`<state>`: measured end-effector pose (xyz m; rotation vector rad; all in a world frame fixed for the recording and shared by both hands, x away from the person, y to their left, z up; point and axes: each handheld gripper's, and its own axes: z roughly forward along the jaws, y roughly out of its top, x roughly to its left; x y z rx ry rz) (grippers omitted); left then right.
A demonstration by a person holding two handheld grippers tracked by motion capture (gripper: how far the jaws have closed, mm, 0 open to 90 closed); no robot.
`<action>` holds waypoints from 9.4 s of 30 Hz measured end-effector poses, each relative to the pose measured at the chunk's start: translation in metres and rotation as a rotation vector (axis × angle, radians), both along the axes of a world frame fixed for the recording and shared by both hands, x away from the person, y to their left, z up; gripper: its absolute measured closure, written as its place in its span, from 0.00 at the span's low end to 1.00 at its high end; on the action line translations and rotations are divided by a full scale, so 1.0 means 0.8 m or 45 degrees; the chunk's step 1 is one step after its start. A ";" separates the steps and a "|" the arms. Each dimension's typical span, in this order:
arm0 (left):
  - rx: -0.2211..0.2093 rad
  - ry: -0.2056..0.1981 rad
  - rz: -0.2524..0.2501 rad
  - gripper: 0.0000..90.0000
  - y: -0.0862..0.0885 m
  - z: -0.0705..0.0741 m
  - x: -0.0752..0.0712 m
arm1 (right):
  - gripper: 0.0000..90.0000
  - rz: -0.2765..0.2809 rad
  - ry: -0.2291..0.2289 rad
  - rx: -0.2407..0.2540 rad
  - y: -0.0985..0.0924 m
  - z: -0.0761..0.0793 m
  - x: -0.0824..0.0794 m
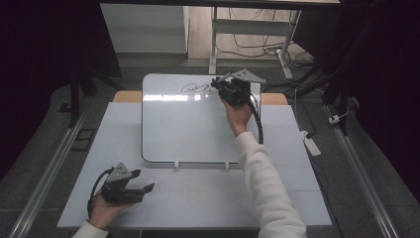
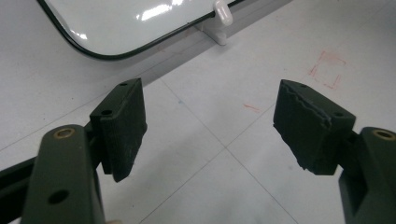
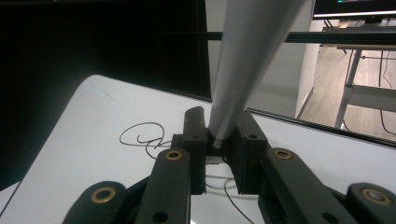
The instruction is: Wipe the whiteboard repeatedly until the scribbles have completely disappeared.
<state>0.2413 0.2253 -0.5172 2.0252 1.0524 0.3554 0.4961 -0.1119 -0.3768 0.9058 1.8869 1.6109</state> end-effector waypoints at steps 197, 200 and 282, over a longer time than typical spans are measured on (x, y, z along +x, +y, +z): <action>-0.002 -0.022 0.036 0.29 0.009 0.001 0.001 | 0.86 -0.032 -0.141 -0.080 -0.004 -0.036 -0.010; -0.006 -0.021 0.040 0.29 0.009 0.001 -0.001 | 0.86 -0.089 -0.145 -0.060 -0.018 -0.032 -0.007; -0.019 -0.020 0.031 0.29 0.011 0.000 0.006 | 0.86 0.012 -0.122 -0.005 0.020 -0.048 -0.016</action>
